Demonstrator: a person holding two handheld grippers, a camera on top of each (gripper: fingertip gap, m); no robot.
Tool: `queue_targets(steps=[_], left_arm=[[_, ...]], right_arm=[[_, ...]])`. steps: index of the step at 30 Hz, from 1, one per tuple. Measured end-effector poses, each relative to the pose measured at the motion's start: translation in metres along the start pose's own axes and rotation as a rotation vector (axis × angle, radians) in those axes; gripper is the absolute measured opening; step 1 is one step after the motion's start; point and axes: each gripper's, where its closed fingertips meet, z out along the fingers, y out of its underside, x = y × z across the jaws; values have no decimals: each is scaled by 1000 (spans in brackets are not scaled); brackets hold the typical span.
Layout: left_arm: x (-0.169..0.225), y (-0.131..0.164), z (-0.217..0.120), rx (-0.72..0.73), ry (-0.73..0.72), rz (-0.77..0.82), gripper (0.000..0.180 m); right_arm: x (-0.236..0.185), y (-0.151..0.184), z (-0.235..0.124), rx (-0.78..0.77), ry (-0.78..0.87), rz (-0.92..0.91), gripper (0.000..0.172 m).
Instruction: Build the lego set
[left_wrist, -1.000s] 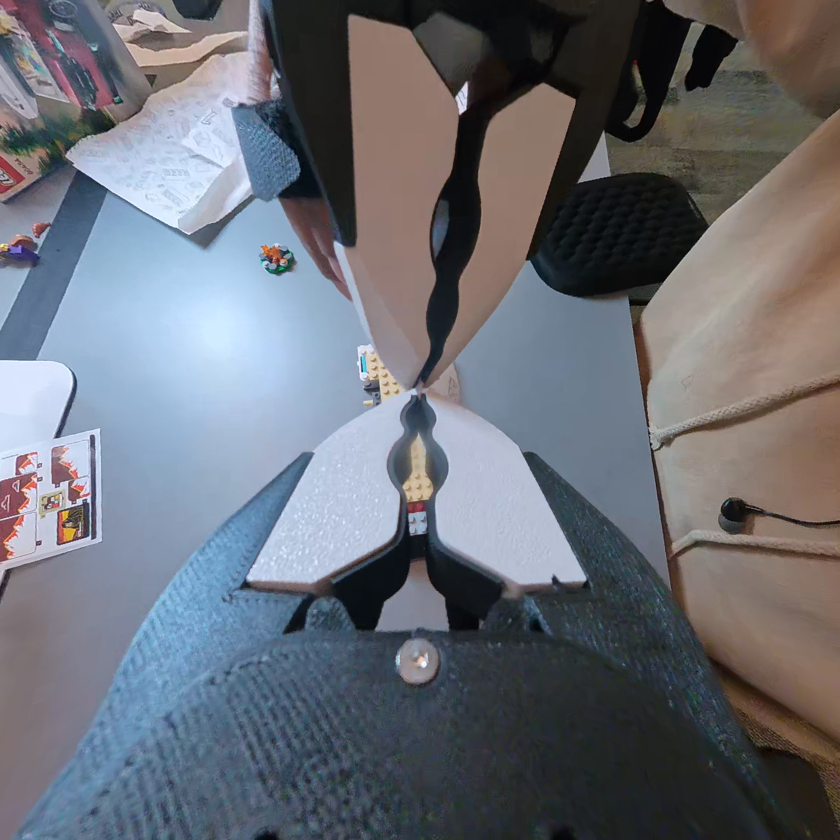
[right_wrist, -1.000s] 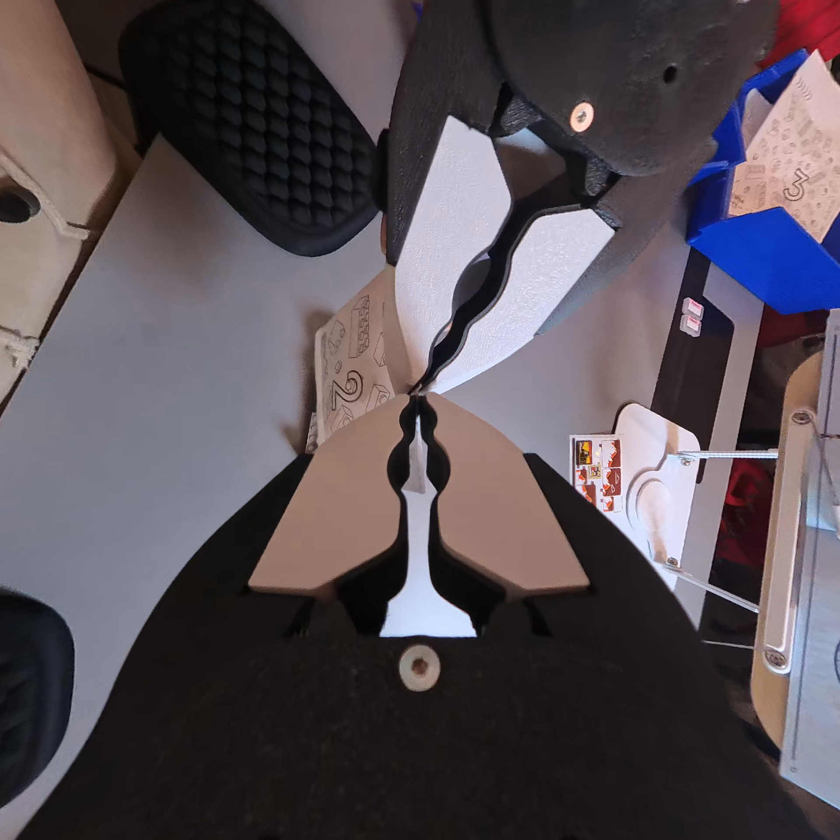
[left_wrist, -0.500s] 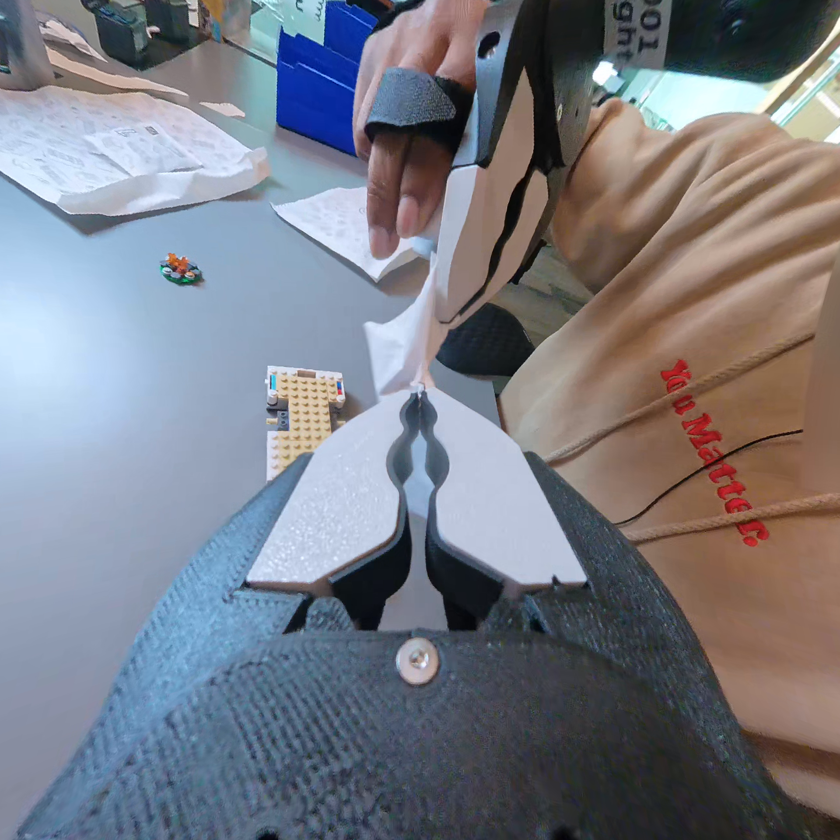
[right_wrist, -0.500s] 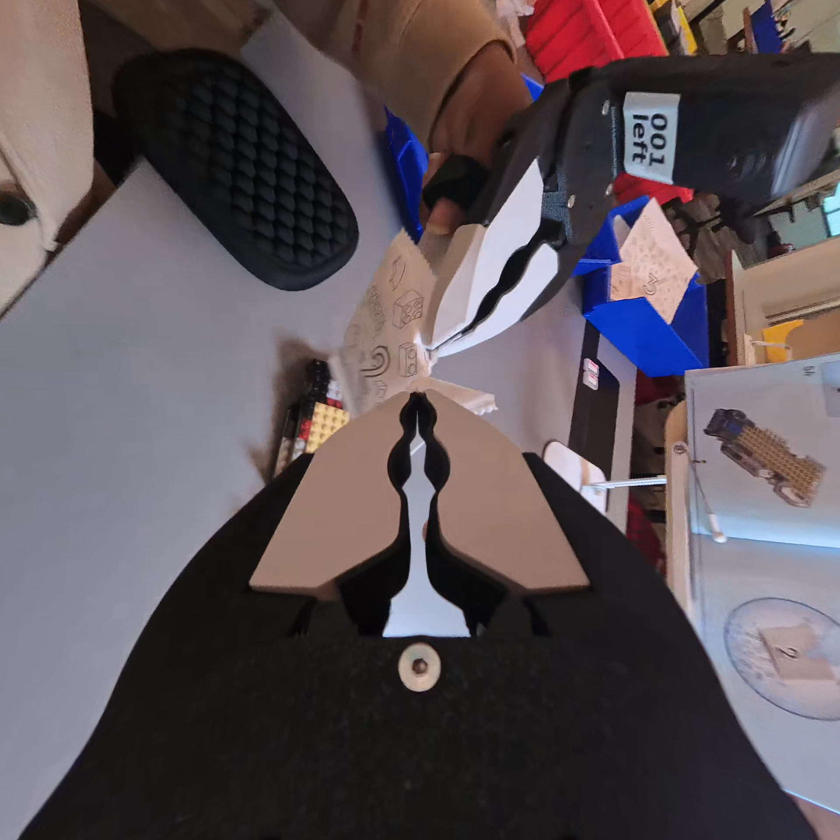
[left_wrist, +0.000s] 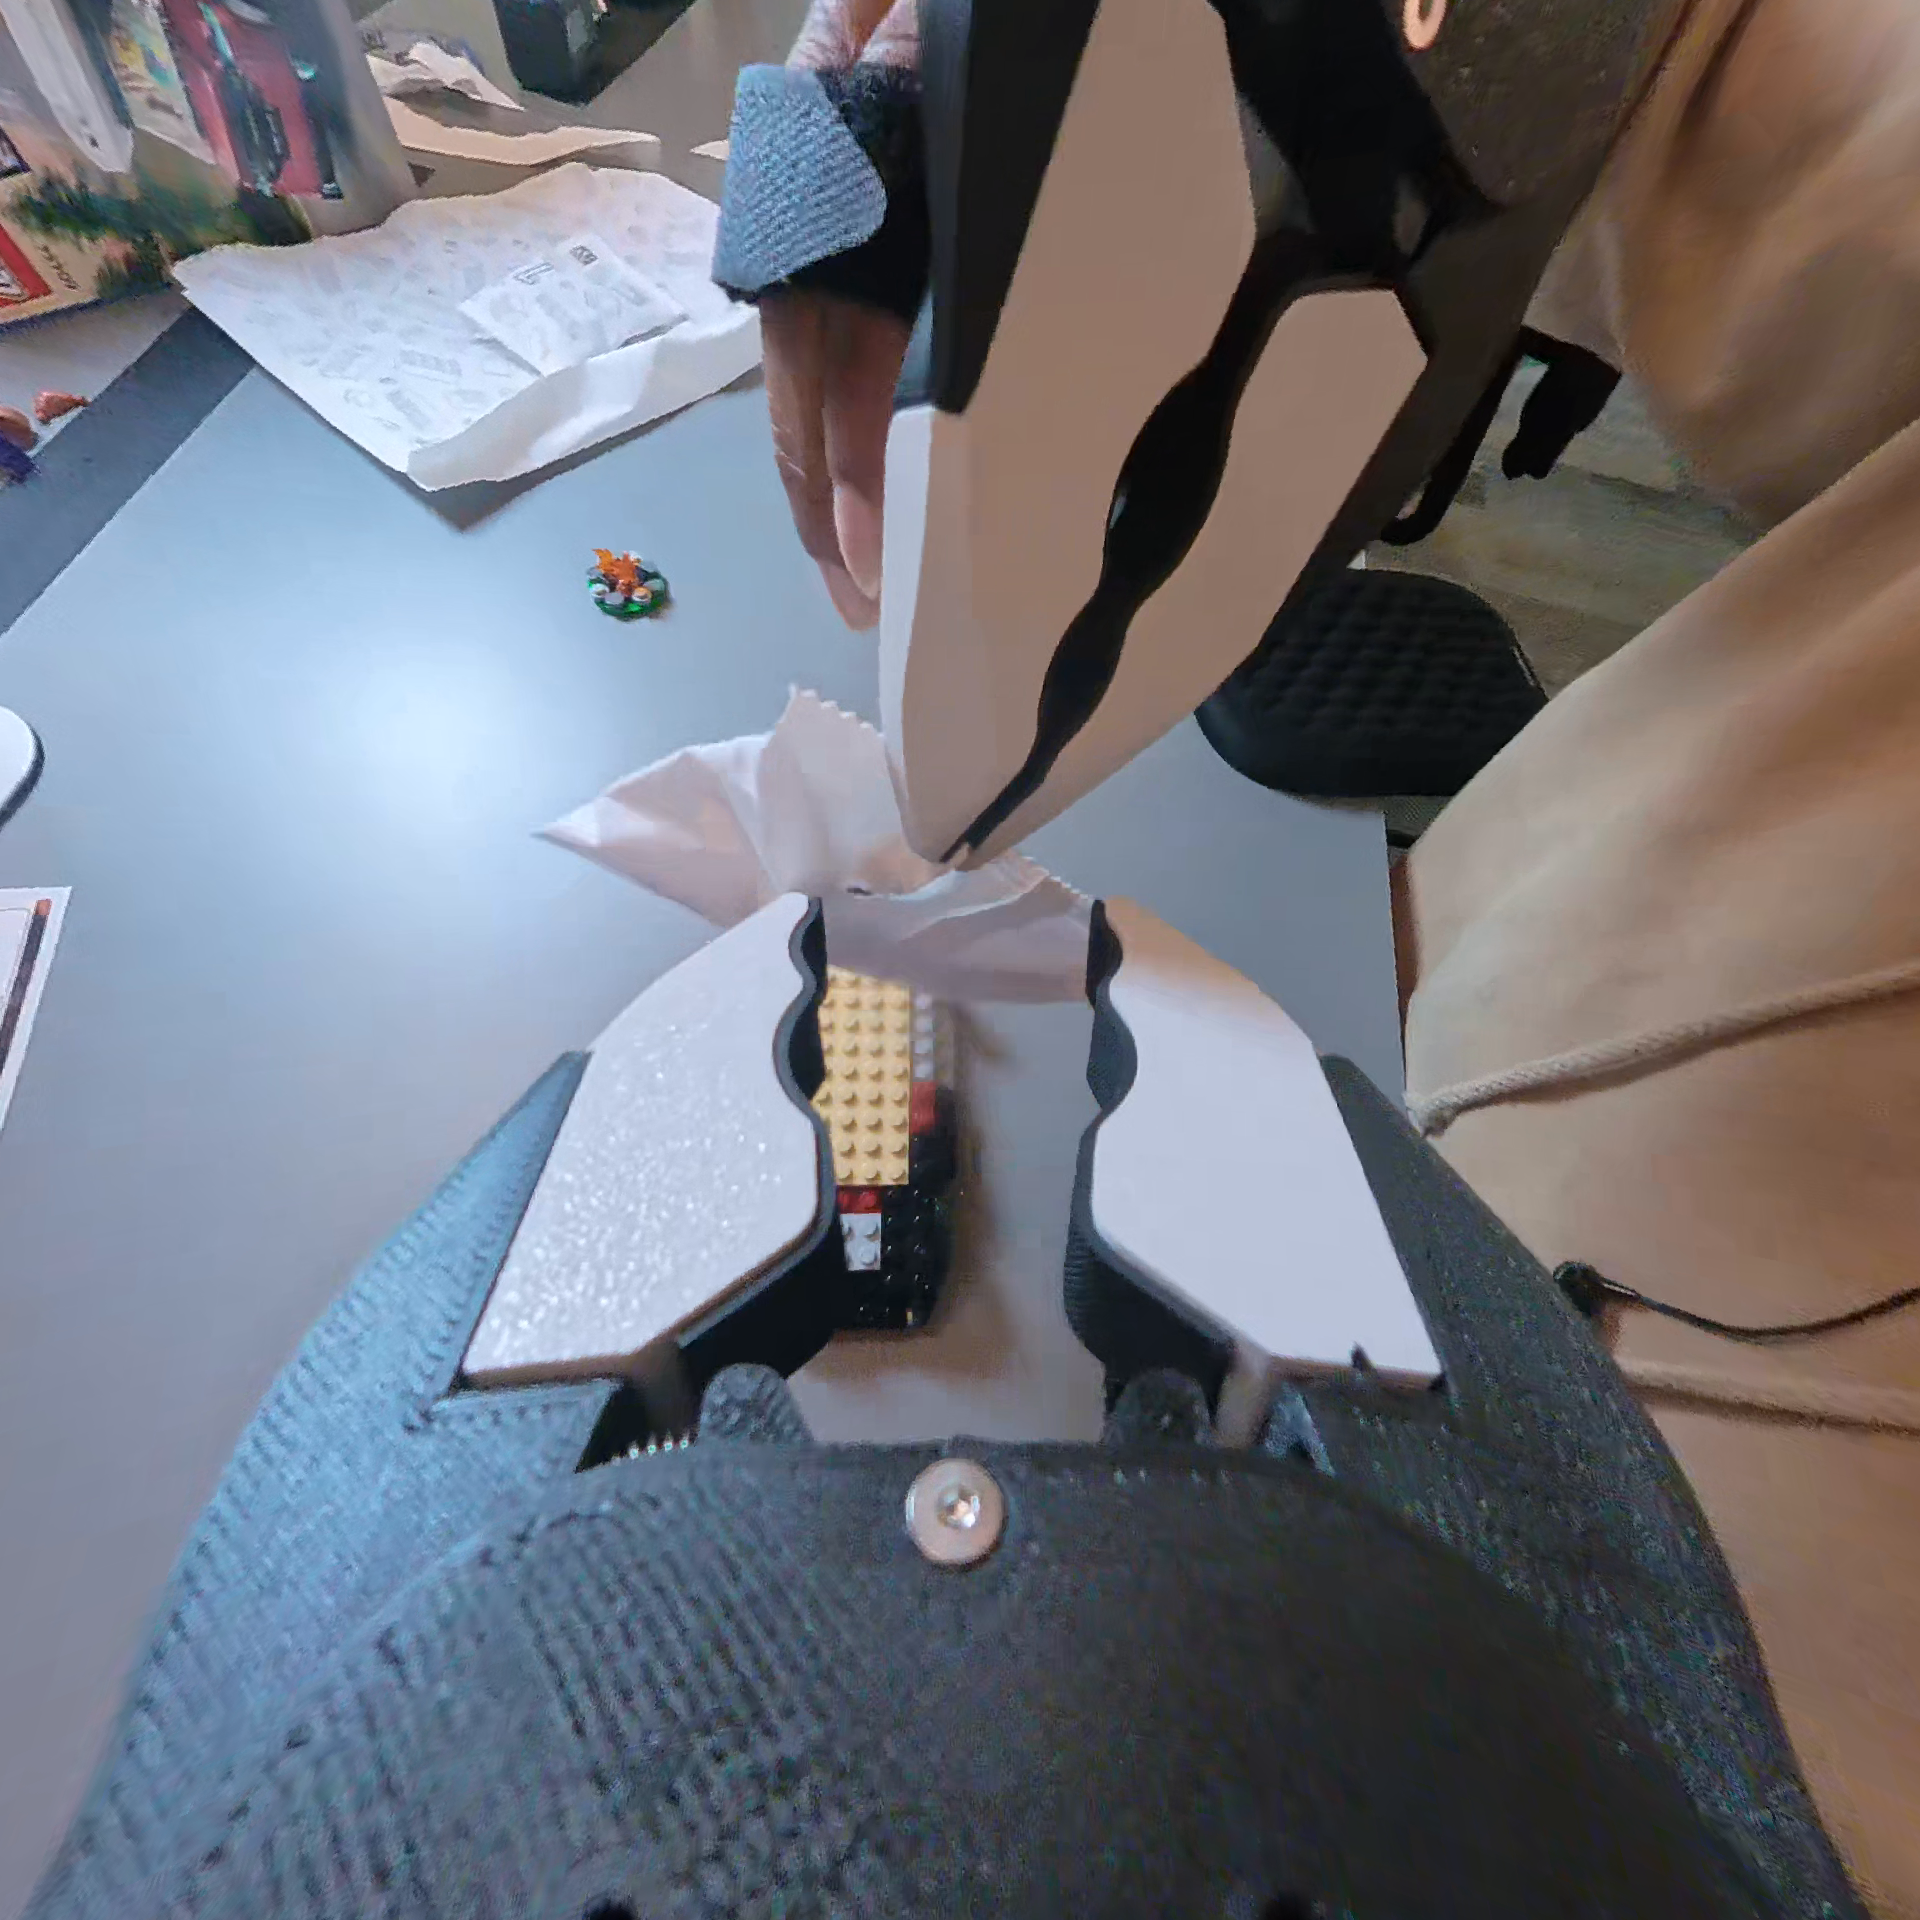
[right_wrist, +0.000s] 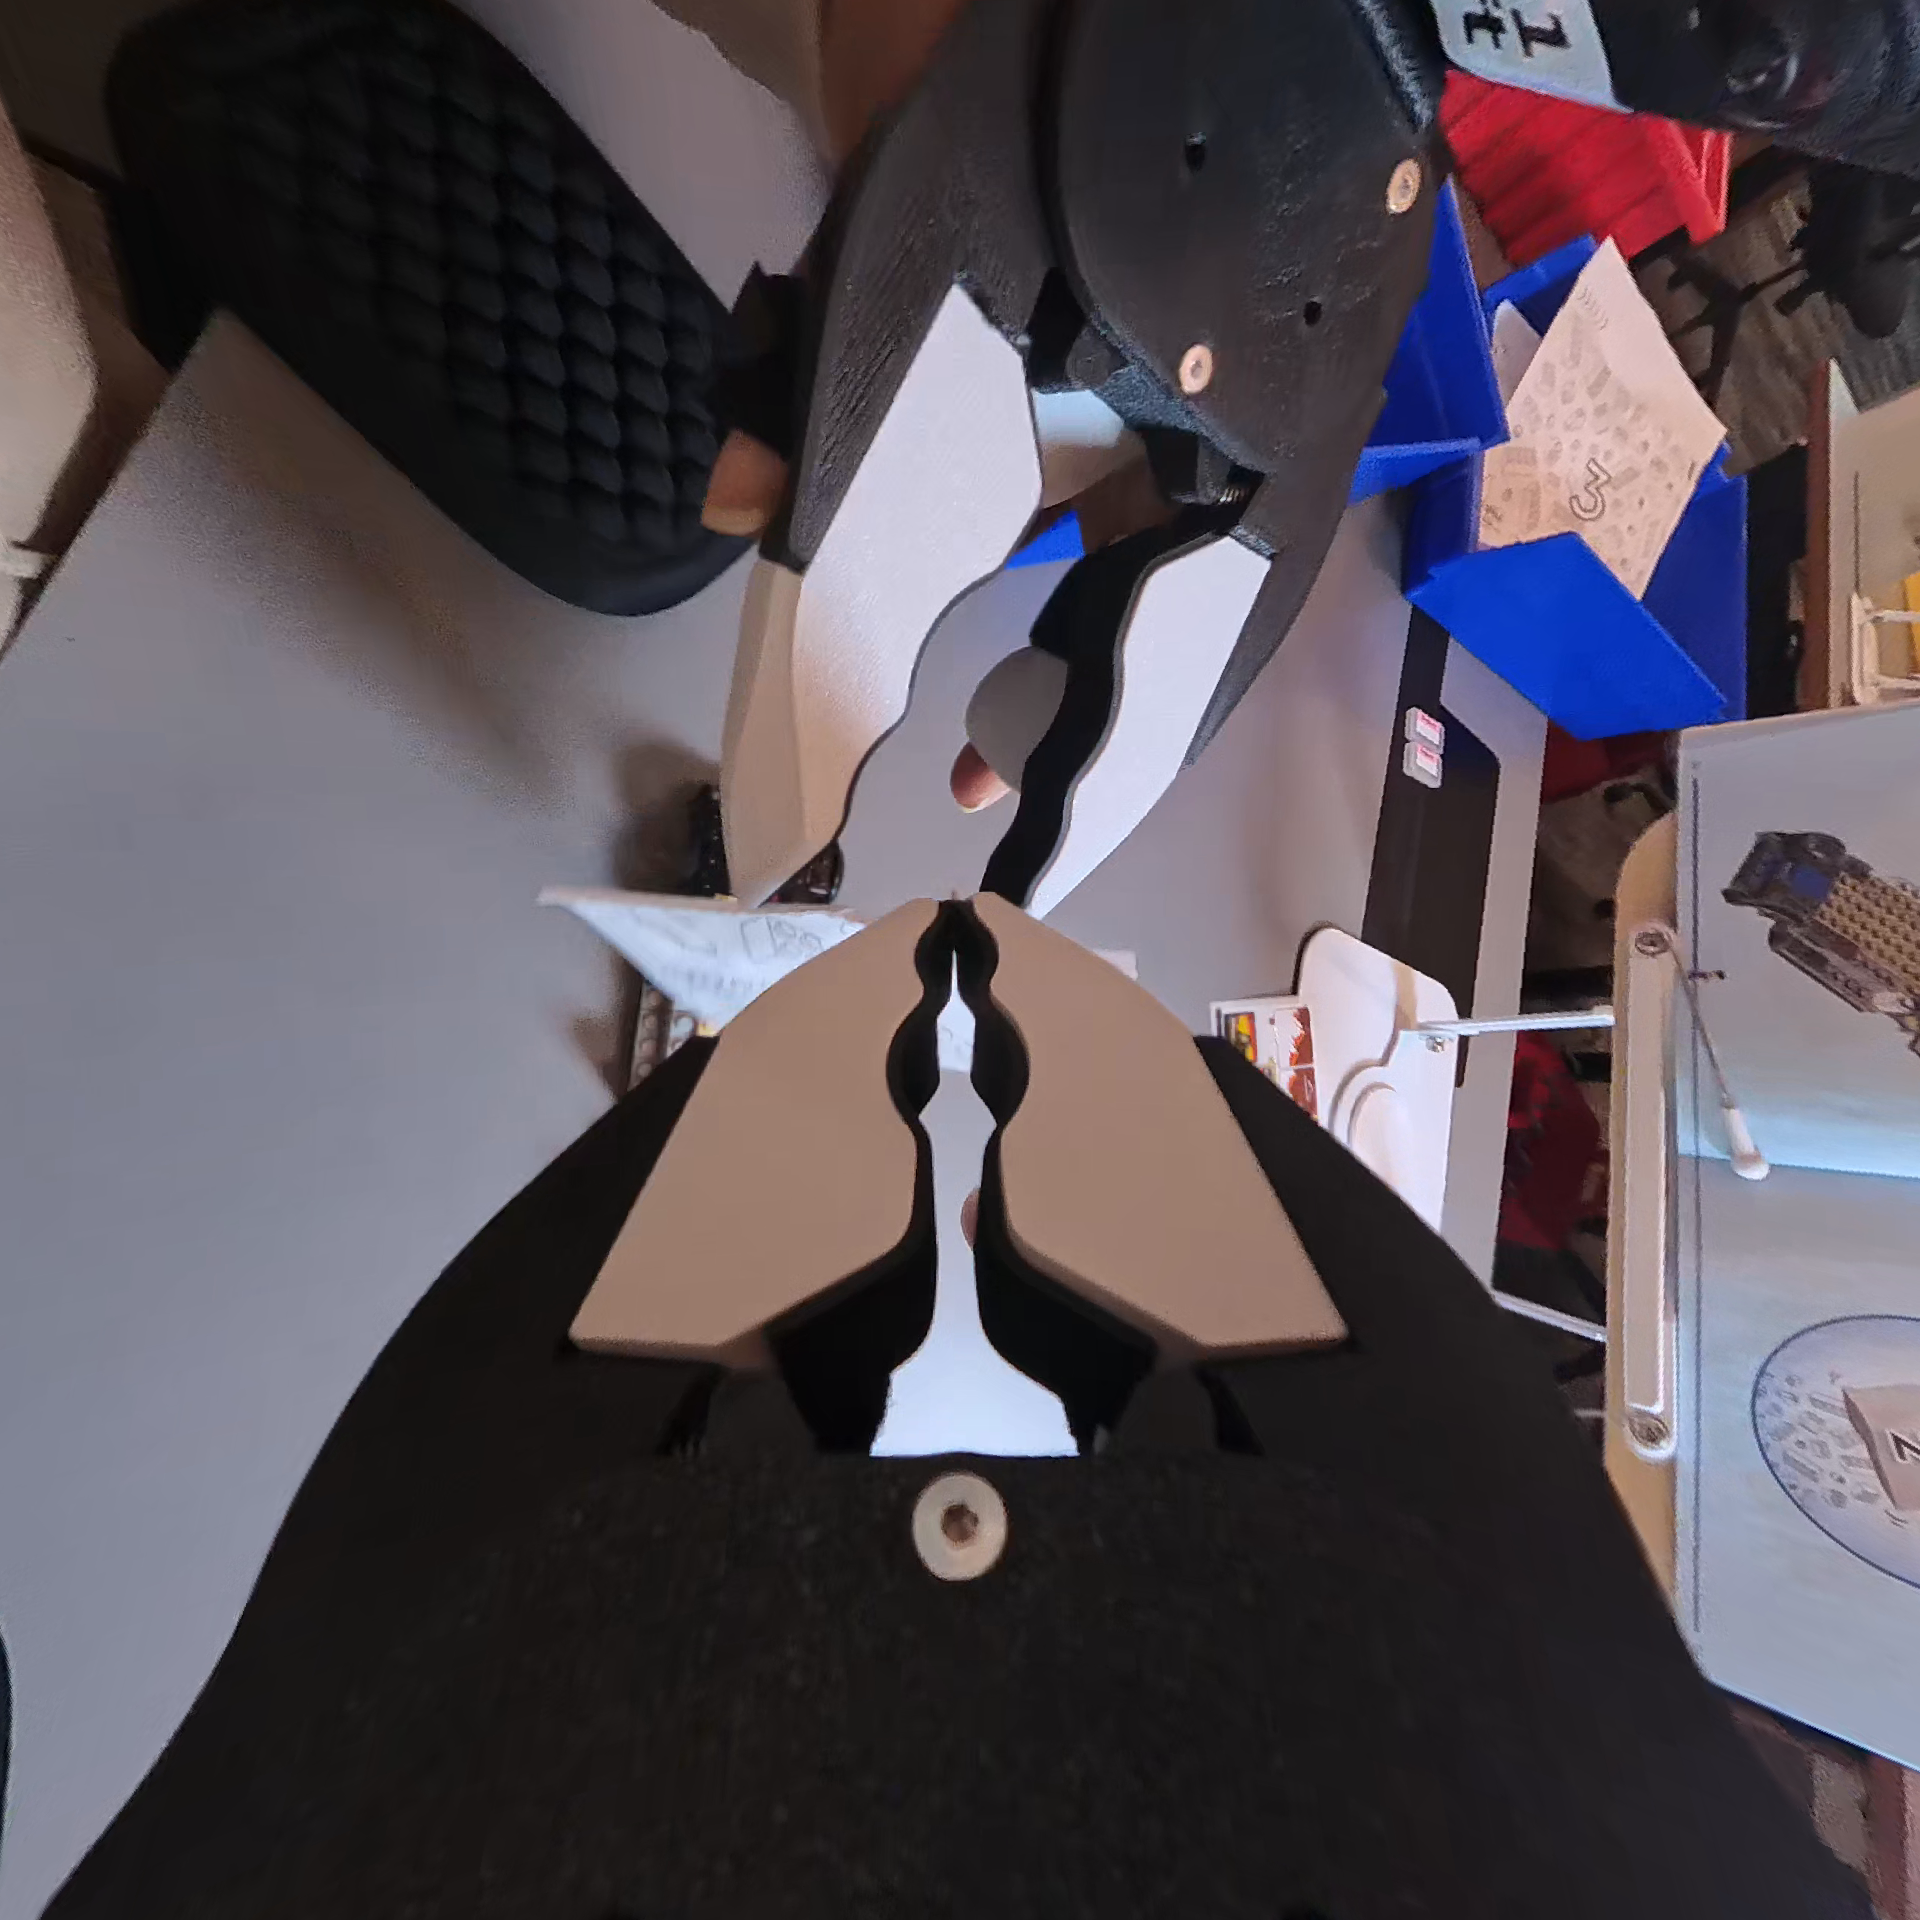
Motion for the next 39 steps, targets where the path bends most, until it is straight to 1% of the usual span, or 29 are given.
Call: queue_targets(steps=[2, 3, 5, 7, 8, 10, 12, 15, 16, 17, 19, 21, 23, 24, 27, 28, 30, 32, 34, 35, 36, 37, 39], left_arm=[[-3, 0, 5, 8, -21, -34, 50], [-4, 0, 6, 12, -28, -52, 56], [-6, -2, 5, 37, -43, -87, 60], [-14, -3, 2, 61, -108, -95, 63], [-21, -1, 1, 56, -171, -72, 64], [-29, 2, 2, 48, -249, -37, 58], [-35, 3, 5, 48, -298, 2, 44], [-29, 10, 12, -16, -250, 65, 15], [-29, 9, 12, -20, -259, 100, 8], [-28, 8, 11, -17, -259, 126, 6], [-20, 7, 7, -8, -202, 115, 5], [-15, 4, 3, 7, -146, 92, 4], [-14, 5, 1, -7, -130, 94, 4], [-13, 6, 1, -21, -118, 95, 4], [-8, 9, 3, -52, -82, 90, 4], [-7, 10, 4, -58, -74, 91, 4], [-5, 13, 5, -78, -62, 98, 4], [-3, 13, 5, -81, -50, 95, 4], [-3, 17, 6, -89, -49, 102, 4], [-3, 19, 6, -89, -48, 103, 4], [-3, 20, 6, -81, -40, 103, 4], [-3, 20, 5, -60, -38, 98, 4], [-4, 17, 2, -7, -39, 97, 5]], right_arm=[[2, 5, 2, -26, 13, 35, 0], [4, 7, 3, -42, 25, 55, 0], [8, 12, 4, -75, 59, 100, 0], [11, 15, 6, -96, 71, 165, 0], [11, 15, 6, -92, 68, 190, 0], [10, 11, 8, -77, 49, 217, 0], [8, 5, 9, -63, 27, 231, 0], [7, -3, 7, -35, -2, 256, 0], [8, -4, 5, -33, -6, 259, 0], [9, -4, 2, -24, -7, 259, 0], [9, -5, -4, 8, -37, 284, 0], [6, -3, -9, 23, -71, 260, 0], [5, -1, -10, 25, -74, 224, 1], [7, -1, -10, 19, -58, 195, 6], [10, 1, -11, -29, -28, 56, 30], [9, 1, -11, -47, -31, 10, 35], [6, 2, -8, -70, -74, -21, 38], [3, 5, -3, -80, -131, -16, 35], [6, 3, 0, -56, -148, 7, 16], [4, 1, 1, -41, -183, 38, 9], [2, -2, 0, -25, -213, 67, 4], [3, -3, 1, -18, -218, 83, 1], [4, -4, 1, -15, -226, 100, 0]])
